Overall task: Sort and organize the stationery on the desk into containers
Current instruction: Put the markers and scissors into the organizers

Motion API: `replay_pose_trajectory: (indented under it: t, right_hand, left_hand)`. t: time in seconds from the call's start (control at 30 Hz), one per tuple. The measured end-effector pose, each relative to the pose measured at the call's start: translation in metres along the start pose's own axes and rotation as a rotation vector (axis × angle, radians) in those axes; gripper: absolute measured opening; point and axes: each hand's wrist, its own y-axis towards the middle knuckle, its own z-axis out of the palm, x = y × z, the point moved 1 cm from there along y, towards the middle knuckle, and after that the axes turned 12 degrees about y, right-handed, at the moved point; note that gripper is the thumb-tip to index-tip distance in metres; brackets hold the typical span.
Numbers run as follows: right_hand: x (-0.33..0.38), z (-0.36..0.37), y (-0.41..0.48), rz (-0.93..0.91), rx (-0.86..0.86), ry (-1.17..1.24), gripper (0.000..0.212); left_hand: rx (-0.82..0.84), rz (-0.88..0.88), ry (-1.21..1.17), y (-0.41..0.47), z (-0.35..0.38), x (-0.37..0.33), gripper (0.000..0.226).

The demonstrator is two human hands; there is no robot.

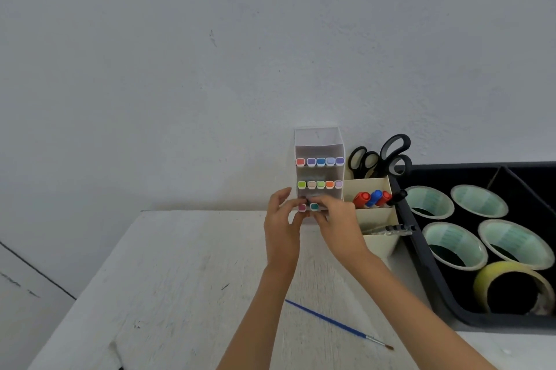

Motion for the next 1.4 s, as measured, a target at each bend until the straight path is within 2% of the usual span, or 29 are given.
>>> replay_pose_trajectory:
  t: [0.23, 0.33, 0.43, 0.47, 0.53, 0.6, 0.73, 0.83, 0.93, 1.03, 1.2, 1.4]
  right_hand:
    - [-0.013, 0.009, 0.013, -0.052, 0.021, -0.058, 0.037]
    - [-0.019, 0.013, 0.016, -0.012, 0.050, -0.106, 0.036]
    - [-0.015, 0.012, 0.010, -0.028, 0.086, -0.152, 0.041]
    - [-0.012, 0.011, 0.005, -0.062, 0.082, -0.180, 0.046]
    - [-0.003, 0.009, -0.009, -0.120, 0.033, -0.197, 0.050]
    - [0.008, 0.006, -0.025, -0.107, -0.026, -0.185, 0.044]
    - [0.031, 0.005, -0.053, -0.013, -0.022, -0.005, 0.030]
    - [0.046, 0.013, -0.081, -0.015, 0.090, 0.086, 0.023]
    - [0.057, 0.030, -0.114, -0.047, 0.292, 0.128, 0.019]
    - [0.063, 0.048, -0.147, -0.056, 0.545, 0.108, 0.022]
    - [0.068, 0.078, -0.193, -0.202, 0.868, -0.019, 0.035]
    - [0.068, 0.100, -0.206, -0.407, 0.923, -0.237, 0.040]
  left_hand:
    - [0.065, 0.003, 0.051, 0.004, 0.010, 0.007, 0.024]
    - [0.158, 0.084, 0.115, 0.008, 0.006, 0.003, 0.023]
    - [0.325, 0.174, 0.231, 0.012, -0.003, -0.001, 0.040]
    - [0.304, 0.194, 0.264, 0.010, -0.008, -0.004, 0.043]
    - [0.154, 0.247, 0.266, 0.000, -0.022, -0.011, 0.040]
    - [0.075, 0.174, 0.211, -0.015, -0.039, -0.018, 0.035]
    - [0.025, -0.136, 0.041, -0.053, -0.072, -0.019, 0.026]
    - [0.000, -0.329, -0.063, -0.086, -0.102, -0.018, 0.023]
    - [-0.058, -0.502, -0.151, -0.120, -0.135, -0.014, 0.020]
    - [-0.165, -0.585, -0.207, -0.151, -0.166, -0.012, 0.022]
    - [-0.370, -0.688, -0.244, -0.185, -0.211, -0.007, 0.025]
    - [-0.465, -0.733, -0.228, -0.209, -0.237, -0.009, 0.026]
